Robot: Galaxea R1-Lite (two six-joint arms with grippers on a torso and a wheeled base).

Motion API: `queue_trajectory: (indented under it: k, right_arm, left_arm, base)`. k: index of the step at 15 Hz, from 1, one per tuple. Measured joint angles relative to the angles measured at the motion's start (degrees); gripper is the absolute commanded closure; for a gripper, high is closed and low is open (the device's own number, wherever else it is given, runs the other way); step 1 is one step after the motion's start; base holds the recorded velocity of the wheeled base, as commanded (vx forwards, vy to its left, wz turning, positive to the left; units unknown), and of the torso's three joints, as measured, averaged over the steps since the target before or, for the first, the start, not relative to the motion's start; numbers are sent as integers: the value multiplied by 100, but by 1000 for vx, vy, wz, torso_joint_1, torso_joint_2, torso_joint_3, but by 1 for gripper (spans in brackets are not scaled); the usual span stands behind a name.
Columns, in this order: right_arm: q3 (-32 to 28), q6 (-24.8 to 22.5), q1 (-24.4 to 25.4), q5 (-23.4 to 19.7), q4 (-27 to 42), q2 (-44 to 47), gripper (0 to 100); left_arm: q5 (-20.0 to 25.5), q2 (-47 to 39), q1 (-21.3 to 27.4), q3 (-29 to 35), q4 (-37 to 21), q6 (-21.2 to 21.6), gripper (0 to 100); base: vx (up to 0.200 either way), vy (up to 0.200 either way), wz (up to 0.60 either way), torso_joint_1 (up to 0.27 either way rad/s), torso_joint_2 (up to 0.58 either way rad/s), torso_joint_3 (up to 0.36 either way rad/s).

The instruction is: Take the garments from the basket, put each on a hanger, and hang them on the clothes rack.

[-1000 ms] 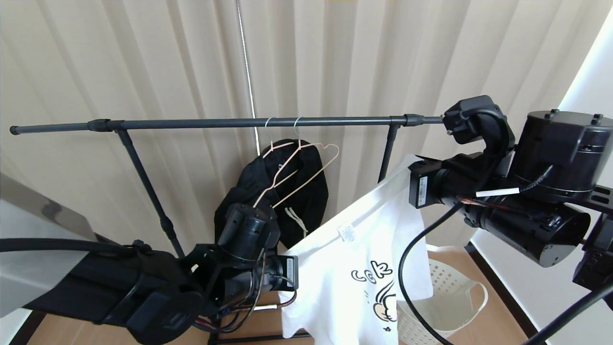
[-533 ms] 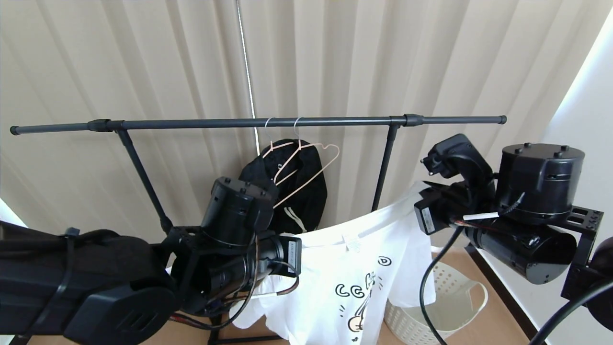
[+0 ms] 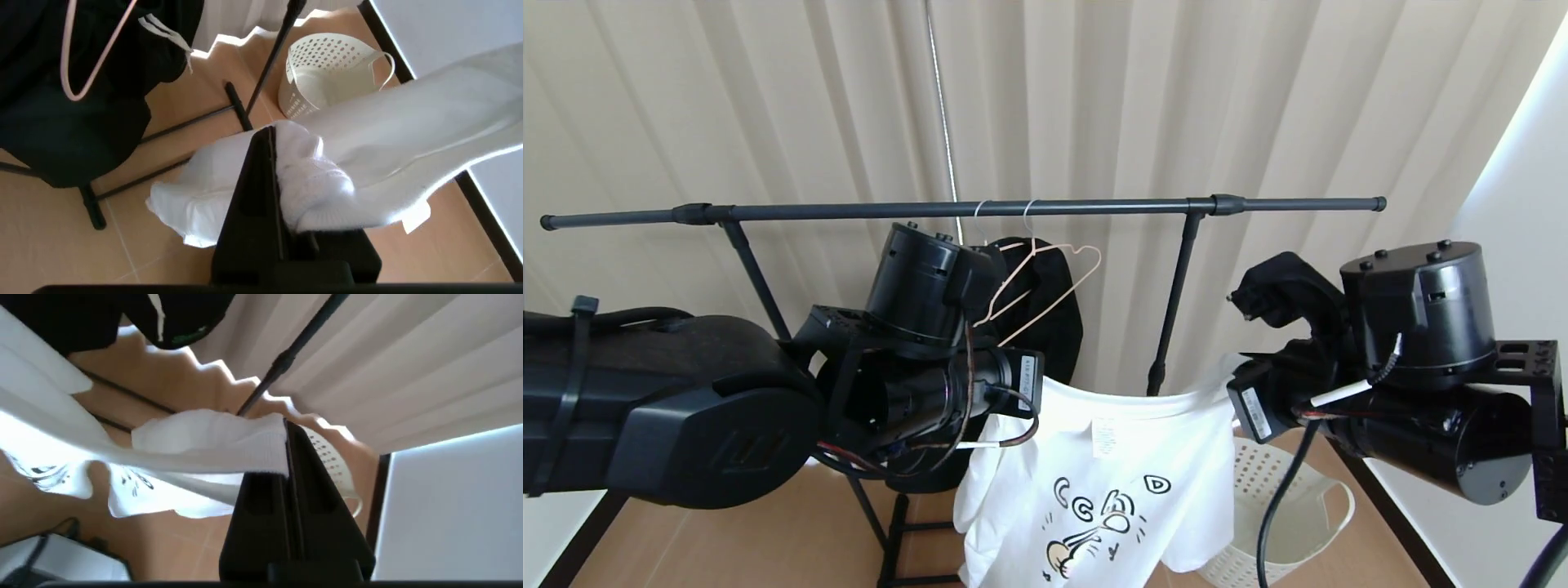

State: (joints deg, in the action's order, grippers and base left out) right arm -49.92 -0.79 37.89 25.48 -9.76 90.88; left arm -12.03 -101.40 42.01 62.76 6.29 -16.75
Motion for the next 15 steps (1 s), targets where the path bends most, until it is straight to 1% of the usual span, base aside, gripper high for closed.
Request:
queue_trajectory:
  k: [1, 2, 3, 5, 7, 9, 10, 11, 12, 13, 15]
  right_arm:
    - [-285, 405, 41, 24, 323, 2, 100]
    - [-457, 524, 63, 44, 497, -28, 100]
    - [-534, 502, 67, 57, 692, -85, 100]
    - [-562, 172, 43, 49, 1348, -274, 100]
    - [-564, 57, 84, -17, 1623, -445, 100]
    - [-612, 55, 452, -74, 1746, -541, 100]
    - [-623, 93, 662, -90, 1762, -550, 100]
    - [-641, 276, 891, -96, 1762, -522, 100]
    - [-691, 577, 1131, -107, 1759, -463, 100]
    - [-801, 908, 1352, -123, 1762, -371, 100]
    - [-1187, 1746, 1709, -148, 1766, -65, 100]
  left_arm:
    - [-33, 5, -4, 35, -5, 13, 100]
    - [-33, 2, -15, 116, -5, 68, 100]
    - [-34, 2, -37, 185, -5, 143, 100]
    - [-15, -45, -166, 500, 0, 435, 100]
    - [21, -171, -282, 817, -5, 569, 100]
    - [152, -447, -345, 1503, -6, 688, 100]
    - [312, -638, -375, 1921, -5, 740, 100]
    - [517, -858, -382, 2356, -24, 778, 100]
    - [711, -1067, -395, 2759, -57, 805, 100]
    - [900, -1268, -411, 3132, -115, 824, 100]
    - [1235, -1648, -423, 3807, -312, 846, 100]
  base:
    - [0, 0, 0, 0, 0, 0]
    - [0, 0, 0, 0, 0, 0]
    - [0, 0, 0, 0, 0, 0]
    - [0, 0, 0, 0, 0, 0]
    - [0, 0, 0, 0, 0, 0]
    - [0, 0, 0, 0, 0, 0]
    - [0, 0, 0, 0, 0, 0]
    - [0, 0, 0, 0, 0, 0]
    - [0, 0, 0, 0, 0, 0]
    - [0, 0, 0, 0, 0, 0]
    - [0, 0, 0, 0, 0, 0]
